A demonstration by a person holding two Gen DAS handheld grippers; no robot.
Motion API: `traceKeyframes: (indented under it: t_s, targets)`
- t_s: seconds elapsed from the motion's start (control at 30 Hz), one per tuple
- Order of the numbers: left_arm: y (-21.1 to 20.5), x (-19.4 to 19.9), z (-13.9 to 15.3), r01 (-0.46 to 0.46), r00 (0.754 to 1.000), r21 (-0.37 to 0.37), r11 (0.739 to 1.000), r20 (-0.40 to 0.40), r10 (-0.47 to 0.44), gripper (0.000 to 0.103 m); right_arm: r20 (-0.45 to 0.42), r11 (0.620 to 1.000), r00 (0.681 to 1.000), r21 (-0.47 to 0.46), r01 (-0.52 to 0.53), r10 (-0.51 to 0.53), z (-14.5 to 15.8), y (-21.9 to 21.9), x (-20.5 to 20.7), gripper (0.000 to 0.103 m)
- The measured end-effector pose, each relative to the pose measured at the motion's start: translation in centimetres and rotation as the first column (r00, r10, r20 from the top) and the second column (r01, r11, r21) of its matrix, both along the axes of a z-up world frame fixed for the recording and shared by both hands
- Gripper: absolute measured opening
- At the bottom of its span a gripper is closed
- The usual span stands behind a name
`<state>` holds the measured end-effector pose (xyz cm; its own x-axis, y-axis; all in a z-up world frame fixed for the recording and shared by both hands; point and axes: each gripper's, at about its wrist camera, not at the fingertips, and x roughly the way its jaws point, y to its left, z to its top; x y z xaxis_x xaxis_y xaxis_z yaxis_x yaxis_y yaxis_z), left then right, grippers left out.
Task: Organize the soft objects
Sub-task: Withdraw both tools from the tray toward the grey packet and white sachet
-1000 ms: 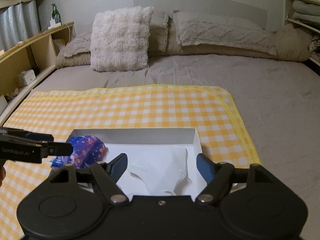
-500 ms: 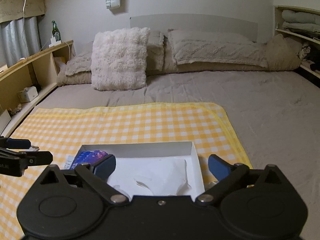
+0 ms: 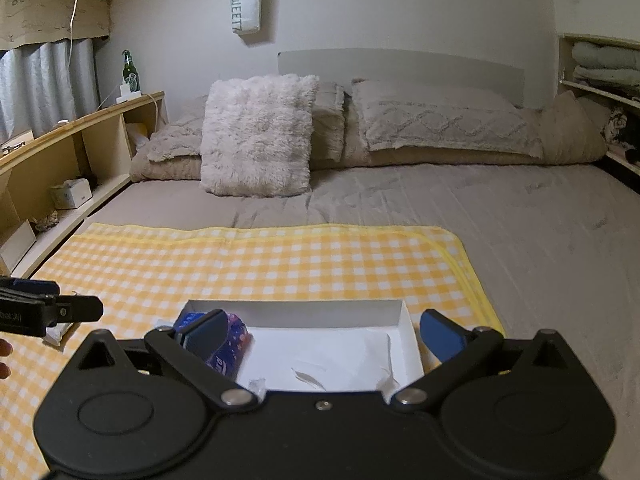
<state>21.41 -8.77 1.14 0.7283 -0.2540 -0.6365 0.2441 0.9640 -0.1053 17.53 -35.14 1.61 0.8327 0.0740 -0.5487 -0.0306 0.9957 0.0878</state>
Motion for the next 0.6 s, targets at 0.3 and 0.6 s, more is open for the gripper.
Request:
traceKeyframes:
  t_s: [0.3, 0.6]
  targets:
    - [3.6, -0.1, -0.1, -0.058, 0.998, 0.014, 0.998, -0.002, 0.058, 0.103, 0.005, 0.999, 0.999, 0.015, -0.047, 0.047, -0.3, 3.3, 1.4, 0.103]
    - [9.0, 0.1, -0.2, -0.15, 0.989, 0.029, 0.988, -0.005, 0.15, 0.103, -0.004, 0.991, 0.992, 0.037, -0.125, 0.125, -0.7, 8.5, 3.4, 0.103]
